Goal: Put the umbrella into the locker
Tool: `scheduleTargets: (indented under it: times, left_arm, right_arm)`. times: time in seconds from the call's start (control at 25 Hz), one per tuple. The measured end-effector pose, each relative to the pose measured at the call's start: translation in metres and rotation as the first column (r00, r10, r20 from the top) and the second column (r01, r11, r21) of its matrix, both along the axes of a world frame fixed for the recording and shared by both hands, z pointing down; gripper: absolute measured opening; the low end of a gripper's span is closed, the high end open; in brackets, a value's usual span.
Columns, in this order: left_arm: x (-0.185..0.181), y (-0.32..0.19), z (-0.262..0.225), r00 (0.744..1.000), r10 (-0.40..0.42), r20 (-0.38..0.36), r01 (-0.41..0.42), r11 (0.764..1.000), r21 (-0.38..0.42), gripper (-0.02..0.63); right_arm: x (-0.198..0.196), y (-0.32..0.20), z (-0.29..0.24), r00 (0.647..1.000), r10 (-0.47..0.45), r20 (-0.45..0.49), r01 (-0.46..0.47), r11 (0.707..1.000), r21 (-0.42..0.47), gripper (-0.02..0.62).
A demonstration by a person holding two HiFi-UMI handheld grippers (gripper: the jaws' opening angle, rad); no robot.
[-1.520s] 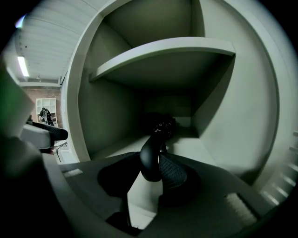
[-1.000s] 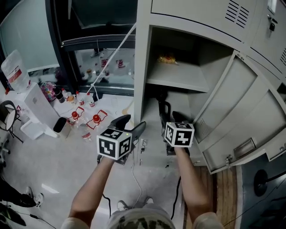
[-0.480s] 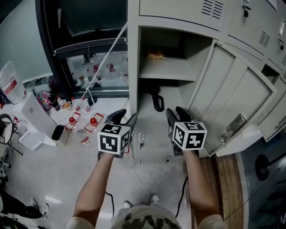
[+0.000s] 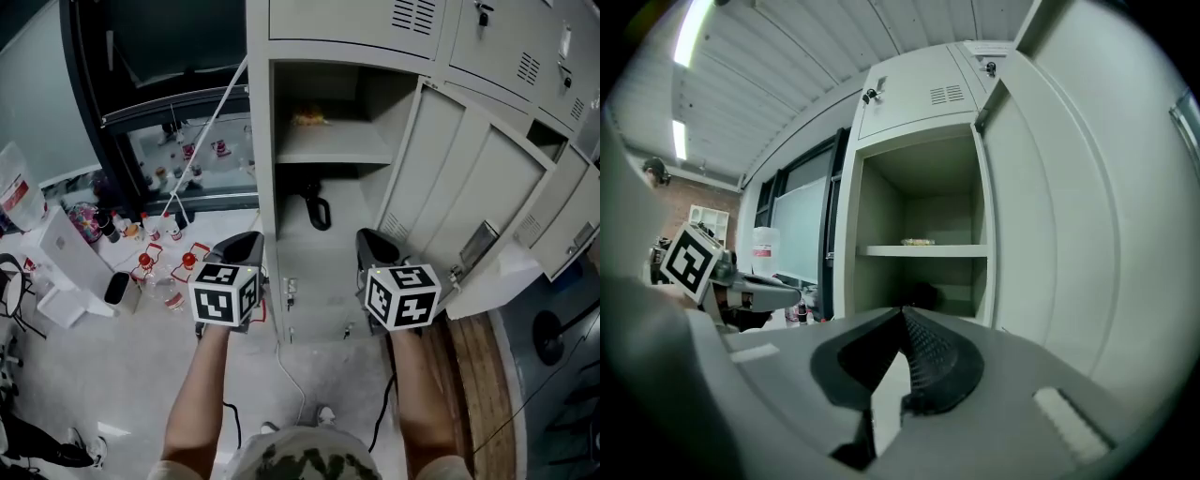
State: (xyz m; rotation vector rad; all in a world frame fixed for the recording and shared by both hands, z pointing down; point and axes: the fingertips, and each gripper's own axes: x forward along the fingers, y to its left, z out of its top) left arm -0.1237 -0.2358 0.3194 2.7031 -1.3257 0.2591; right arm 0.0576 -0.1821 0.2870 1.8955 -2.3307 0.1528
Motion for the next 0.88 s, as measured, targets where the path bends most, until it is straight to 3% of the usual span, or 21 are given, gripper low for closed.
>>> scheduleTargets:
  times: [0.88]
  left_arm:
    - [0.0027,0.0042,-0.0072,0.999,-0.017,0.031,0.016,1.000,0.017,0.005]
  right_arm:
    - [-0.0024,0.0037,0.0014,0.999,-0.033,0.008,0.033,0.999,0.017,-0.002]
